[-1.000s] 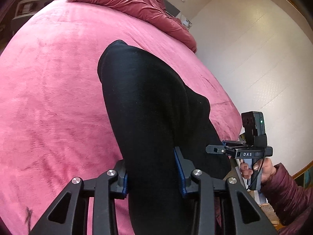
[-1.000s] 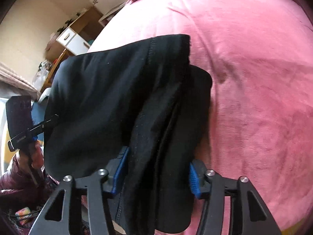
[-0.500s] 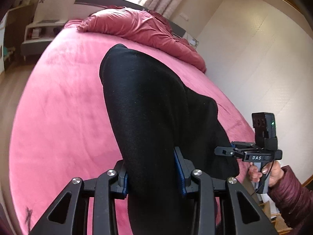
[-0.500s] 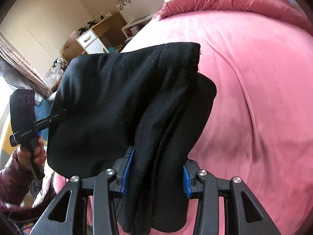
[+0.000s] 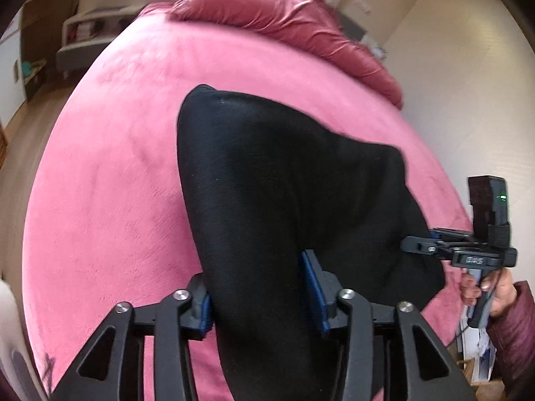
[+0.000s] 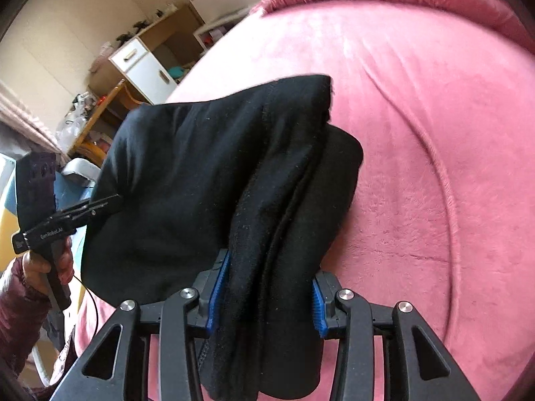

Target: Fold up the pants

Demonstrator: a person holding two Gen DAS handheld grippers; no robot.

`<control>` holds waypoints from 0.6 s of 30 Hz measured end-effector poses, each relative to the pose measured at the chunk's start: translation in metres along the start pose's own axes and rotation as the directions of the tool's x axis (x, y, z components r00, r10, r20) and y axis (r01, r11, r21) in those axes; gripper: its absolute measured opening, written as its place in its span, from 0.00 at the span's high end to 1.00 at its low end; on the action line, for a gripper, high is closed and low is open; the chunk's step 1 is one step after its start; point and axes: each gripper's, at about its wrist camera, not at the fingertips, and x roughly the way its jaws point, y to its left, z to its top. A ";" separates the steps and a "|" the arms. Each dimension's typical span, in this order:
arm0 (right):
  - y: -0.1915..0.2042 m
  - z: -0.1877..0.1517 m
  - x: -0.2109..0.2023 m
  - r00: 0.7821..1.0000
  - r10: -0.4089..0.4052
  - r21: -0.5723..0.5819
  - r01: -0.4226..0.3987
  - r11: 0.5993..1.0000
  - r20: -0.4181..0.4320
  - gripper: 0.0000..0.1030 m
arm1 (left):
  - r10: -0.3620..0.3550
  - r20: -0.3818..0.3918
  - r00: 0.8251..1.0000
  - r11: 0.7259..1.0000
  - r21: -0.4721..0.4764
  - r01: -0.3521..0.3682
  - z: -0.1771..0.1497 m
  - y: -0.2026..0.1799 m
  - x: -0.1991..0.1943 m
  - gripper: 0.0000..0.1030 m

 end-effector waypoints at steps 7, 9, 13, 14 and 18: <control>-0.029 -0.009 0.009 0.999 0.052 0.058 -0.052 0.997 0.014 0.47 | 0.145 0.043 0.988 0.989 -0.001 -0.145 -0.012 -0.011 -0.004 0.29; -0.028 -0.008 0.007 0.999 0.046 0.062 -0.048 0.997 0.026 0.46 | 0.199 0.067 0.978 0.980 0.019 -0.200 -0.015 -0.020 -0.007 0.29; -0.027 -0.014 -0.003 0.999 0.013 0.079 -0.016 0.997 0.041 0.44 | 0.267 0.100 0.958 0.962 0.032 -0.271 -0.012 -0.040 -0.003 0.29; -0.023 -0.014 -0.004 0.999 -0.001 0.078 -0.002 0.997 0.046 0.43 | 0.278 0.105 0.955 0.959 0.031 -0.283 -0.013 -0.043 -0.005 0.29; -0.006 -0.014 -0.006 0.997 -0.039 0.091 0.034 0.995 0.060 0.40 | 0.300 0.124 0.946 0.952 0.018 -0.304 -0.021 -0.047 -0.014 0.30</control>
